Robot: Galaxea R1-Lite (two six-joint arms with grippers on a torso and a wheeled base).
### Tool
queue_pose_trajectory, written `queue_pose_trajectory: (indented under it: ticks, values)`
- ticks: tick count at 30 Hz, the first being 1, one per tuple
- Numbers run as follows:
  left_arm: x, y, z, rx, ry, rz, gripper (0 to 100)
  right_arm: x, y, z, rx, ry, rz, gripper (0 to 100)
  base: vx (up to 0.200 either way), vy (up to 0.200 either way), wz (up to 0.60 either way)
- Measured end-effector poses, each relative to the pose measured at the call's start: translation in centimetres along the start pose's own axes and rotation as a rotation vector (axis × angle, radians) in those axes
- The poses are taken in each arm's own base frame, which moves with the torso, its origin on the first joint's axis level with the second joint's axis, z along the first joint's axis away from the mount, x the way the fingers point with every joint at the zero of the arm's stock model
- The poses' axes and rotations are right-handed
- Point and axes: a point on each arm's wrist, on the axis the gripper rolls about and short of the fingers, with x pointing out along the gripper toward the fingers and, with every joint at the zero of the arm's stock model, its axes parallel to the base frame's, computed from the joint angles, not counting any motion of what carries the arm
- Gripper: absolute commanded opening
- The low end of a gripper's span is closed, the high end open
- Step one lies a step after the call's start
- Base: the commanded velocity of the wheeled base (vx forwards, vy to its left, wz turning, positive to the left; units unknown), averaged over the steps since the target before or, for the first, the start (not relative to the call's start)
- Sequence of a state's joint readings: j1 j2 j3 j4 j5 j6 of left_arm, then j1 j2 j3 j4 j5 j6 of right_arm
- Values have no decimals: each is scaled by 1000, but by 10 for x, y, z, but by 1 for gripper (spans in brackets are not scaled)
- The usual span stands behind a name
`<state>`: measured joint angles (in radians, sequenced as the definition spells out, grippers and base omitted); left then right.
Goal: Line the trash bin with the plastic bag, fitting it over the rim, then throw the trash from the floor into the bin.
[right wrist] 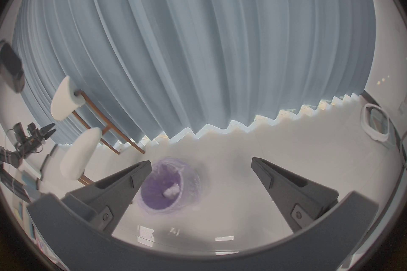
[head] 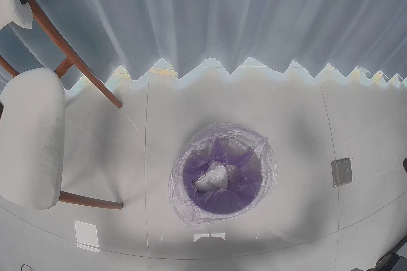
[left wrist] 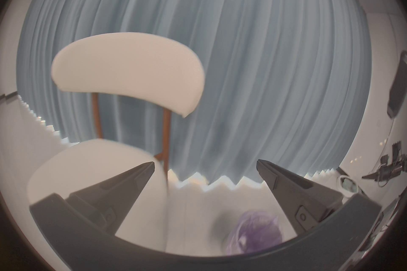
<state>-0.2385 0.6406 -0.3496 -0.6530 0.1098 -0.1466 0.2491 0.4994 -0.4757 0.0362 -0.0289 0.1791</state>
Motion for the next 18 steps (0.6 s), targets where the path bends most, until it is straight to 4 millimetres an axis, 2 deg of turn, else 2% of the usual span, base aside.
queue_pose_trajectory:
  ticks: [4,9,11,14,18]
  values:
    - [-43,8,-20,29,73,66,100,-15,-6,-29,-38,-1,-50,100,0,0,0]
    - [-82,15,-57,68,116,132,100,-23,-13,-77,-76,52,-105,100,0,0,0]
    - [-92,17,-75,96,157,138,100,-24,-16,-93,-89,69,-119,100,0,0,0]
    - [-104,21,-100,145,266,131,100,-24,-18,-107,-103,49,-128,100,0,0,0]
    - [-113,22,-117,185,354,109,100,-24,-20,-118,-115,26,-132,100,0,0,0]
